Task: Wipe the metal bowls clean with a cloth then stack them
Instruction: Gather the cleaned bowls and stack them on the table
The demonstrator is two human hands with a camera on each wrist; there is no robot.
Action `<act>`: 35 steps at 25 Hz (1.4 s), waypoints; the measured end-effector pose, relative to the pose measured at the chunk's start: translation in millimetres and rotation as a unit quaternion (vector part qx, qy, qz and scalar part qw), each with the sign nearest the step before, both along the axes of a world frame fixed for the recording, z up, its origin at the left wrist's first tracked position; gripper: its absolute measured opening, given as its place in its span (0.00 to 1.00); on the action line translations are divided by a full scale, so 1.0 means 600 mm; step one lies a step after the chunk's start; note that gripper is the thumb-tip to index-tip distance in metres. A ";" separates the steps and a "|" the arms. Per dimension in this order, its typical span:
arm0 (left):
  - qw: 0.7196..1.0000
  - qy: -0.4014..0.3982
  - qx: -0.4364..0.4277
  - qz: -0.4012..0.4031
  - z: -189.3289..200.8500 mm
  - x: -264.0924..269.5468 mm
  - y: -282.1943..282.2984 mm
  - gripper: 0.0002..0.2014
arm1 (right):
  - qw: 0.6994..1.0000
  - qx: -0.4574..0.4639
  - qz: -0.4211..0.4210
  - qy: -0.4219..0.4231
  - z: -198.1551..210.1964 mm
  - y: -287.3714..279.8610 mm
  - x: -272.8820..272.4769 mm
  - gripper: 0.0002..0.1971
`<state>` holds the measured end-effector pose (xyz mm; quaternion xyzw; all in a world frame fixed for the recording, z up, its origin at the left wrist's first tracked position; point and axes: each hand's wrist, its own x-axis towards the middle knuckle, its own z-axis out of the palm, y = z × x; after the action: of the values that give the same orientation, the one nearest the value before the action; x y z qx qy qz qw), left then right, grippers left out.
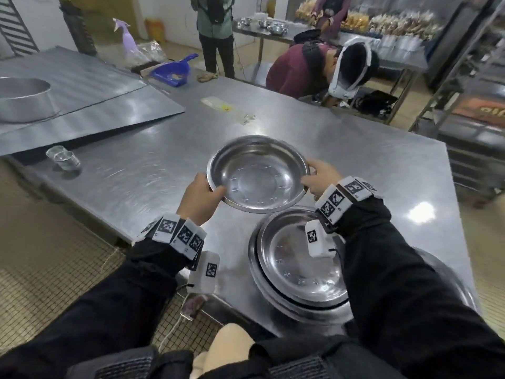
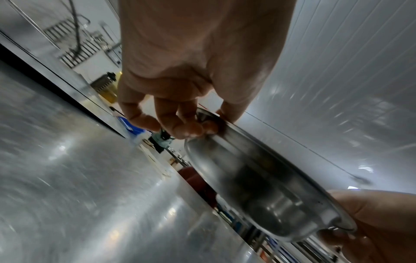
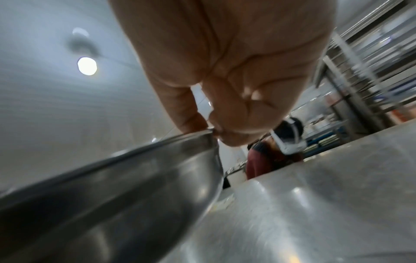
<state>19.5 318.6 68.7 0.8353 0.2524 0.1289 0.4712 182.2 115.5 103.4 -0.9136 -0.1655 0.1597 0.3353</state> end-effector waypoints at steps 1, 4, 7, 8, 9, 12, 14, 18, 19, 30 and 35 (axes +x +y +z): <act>1.000 -0.004 -0.008 -0.021 0.004 -0.001 -0.021 0.05 | 1.000 0.010 -0.025 0.001 0.006 -0.035 -0.021 0.22; 0.994 0.009 0.002 -0.105 -0.005 -0.008 -0.075 0.05 | 0.994 0.054 -0.093 0.012 0.007 -0.133 -0.105 0.23; 0.985 0.036 0.022 -0.166 -0.034 -0.009 -0.105 0.09 | 0.986 0.063 -0.150 0.032 -0.027 -0.194 -0.163 0.20; 0.982 0.047 0.039 -0.181 -0.044 -0.011 -0.112 0.11 | 0.984 0.057 -0.166 0.037 -0.039 -0.207 -0.181 0.18; 0.978 0.057 0.059 -0.190 -0.053 -0.013 -0.118 0.13 | 0.982 0.050 -0.178 0.044 -0.054 -0.216 -0.193 0.16; 0.965 0.105 0.122 -0.206 -0.085 -0.019 -0.122 0.18 | 0.979 0.044 -0.196 0.046 -0.086 -0.224 -0.228 0.12; 0.954 0.139 0.164 -0.209 -0.097 -0.024 -0.121 0.20 | 0.980 0.007 -0.196 0.020 -0.103 -0.221 -0.243 0.08; 0.927 0.176 0.240 -0.227 -0.102 -0.029 -0.127 0.14 | 0.973 -0.070 -0.217 -0.020 -0.129 -0.216 -0.266 0.05; 0.922 0.179 0.256 -0.229 -0.098 -0.030 -0.130 0.12 | 0.971 -0.086 -0.223 -0.027 -0.136 -0.215 -0.269 0.07; 0.910 0.127 0.188 -0.348 -0.009 -0.030 -0.274 0.17 | 0.934 0.031 -0.353 0.046 -0.131 -0.351 -0.280 0.18; 0.895 0.156 0.127 -0.398 -0.025 -0.007 -0.436 0.16 | 0.915 -0.021 -0.382 0.126 -0.169 -0.508 -0.243 0.19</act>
<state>15.5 56.7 53.7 0.9279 -0.0488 -0.1704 0.3280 36.4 -189.2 2.2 -0.8862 0.2433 0.1366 0.3699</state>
